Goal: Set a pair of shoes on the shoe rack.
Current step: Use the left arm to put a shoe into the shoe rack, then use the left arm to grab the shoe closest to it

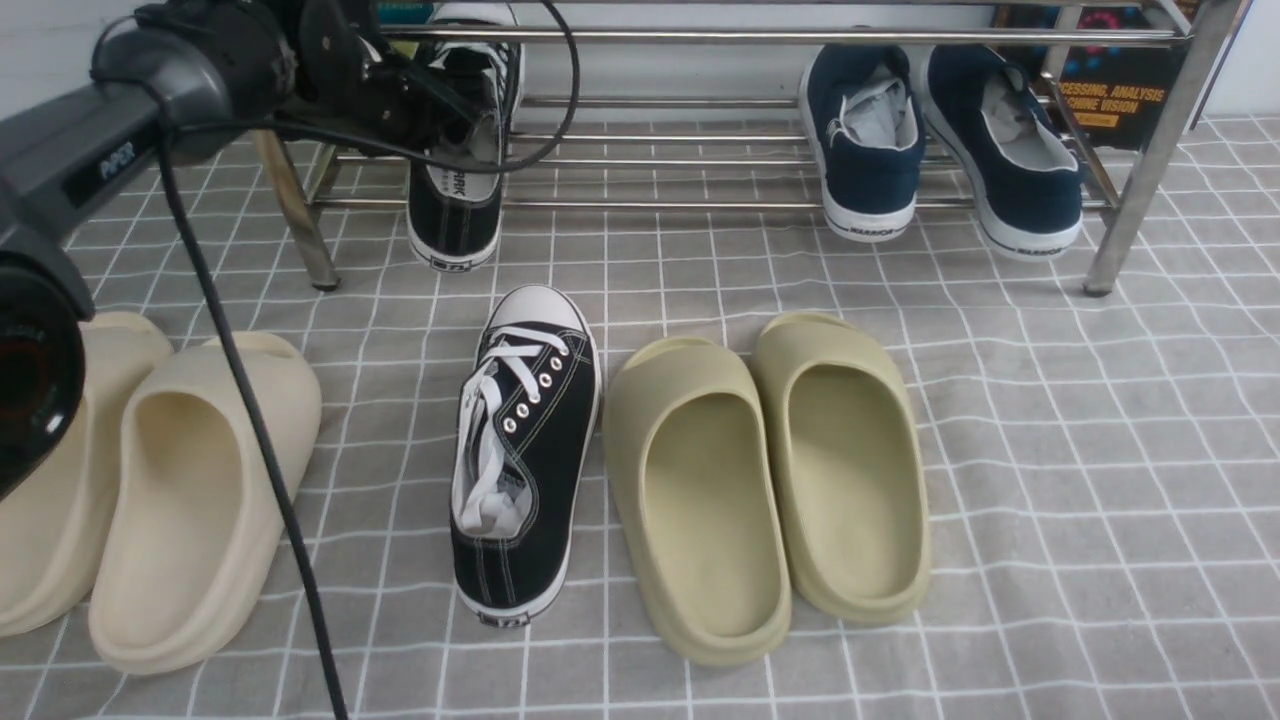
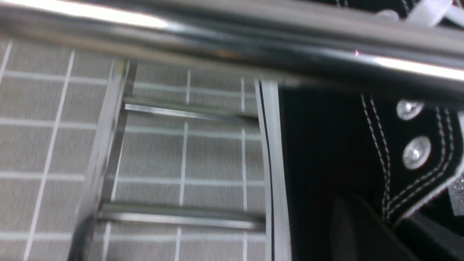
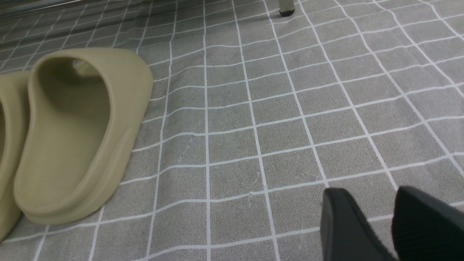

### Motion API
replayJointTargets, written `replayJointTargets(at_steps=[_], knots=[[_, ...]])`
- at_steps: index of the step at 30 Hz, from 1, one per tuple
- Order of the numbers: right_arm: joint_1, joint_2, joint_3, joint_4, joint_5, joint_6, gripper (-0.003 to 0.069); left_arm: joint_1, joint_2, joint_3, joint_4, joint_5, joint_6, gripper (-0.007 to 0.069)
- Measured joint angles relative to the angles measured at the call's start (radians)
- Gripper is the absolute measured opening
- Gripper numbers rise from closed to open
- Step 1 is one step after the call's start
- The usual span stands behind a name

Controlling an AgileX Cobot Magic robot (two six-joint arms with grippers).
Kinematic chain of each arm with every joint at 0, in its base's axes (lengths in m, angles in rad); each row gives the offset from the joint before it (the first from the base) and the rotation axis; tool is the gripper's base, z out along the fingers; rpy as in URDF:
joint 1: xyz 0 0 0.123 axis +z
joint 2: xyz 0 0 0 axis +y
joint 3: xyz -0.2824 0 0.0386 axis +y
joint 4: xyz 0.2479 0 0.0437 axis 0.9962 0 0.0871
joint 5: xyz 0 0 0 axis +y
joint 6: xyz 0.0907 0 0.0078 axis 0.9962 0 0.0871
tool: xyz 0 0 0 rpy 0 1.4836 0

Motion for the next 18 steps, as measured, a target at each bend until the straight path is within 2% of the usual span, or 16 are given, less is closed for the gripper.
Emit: replayJointTargets(at_steps=[1,5,6,9,10,12,13,15,18], knots=[[0.000,0.000,0.000,0.000,0.000,0.000,0.0239,0.000,0.008,0.000,0.004,-0.015,0.000,0.0051],[0.000,0.000,0.000,0.000,0.000,0.000,0.0239,0.002,0.016,-0.011,0.009,-0.059,0.000,0.0272],[0.000,0.000,0.000,0.000,0.000,0.000,0.0239,0.002,0.011,-0.019,0.010,-0.030,0.000,0.0332],[0.000,0.000,0.000,0.000,0.000,0.000,0.0239,0.000,-0.026,-0.040,0.008,0.139,-0.008,0.0426],[0.000,0.000,0.000,0.000,0.000,0.000,0.0239,0.000,-0.031,-0.043,0.007,0.174,-0.010,0.0435],[0.000,0.000,0.000,0.000,0.000,0.000,0.0239,0.000,-0.105,-0.052,-0.011,0.379,-0.023,0.0461],[0.000,0.000,0.000,0.000,0.000,0.000,0.0239,-0.001,-0.142,-0.058,-0.029,0.513,-0.025,0.0462],[0.000,0.000,0.000,0.000,0.000,0.000,0.0239,-0.002,-0.188,-0.059,-0.062,0.684,-0.020,0.0451],[0.000,0.000,0.000,0.000,0.000,0.000,0.0239,-0.014,-0.203,-0.021,-0.074,0.752,-0.014,0.0431]])
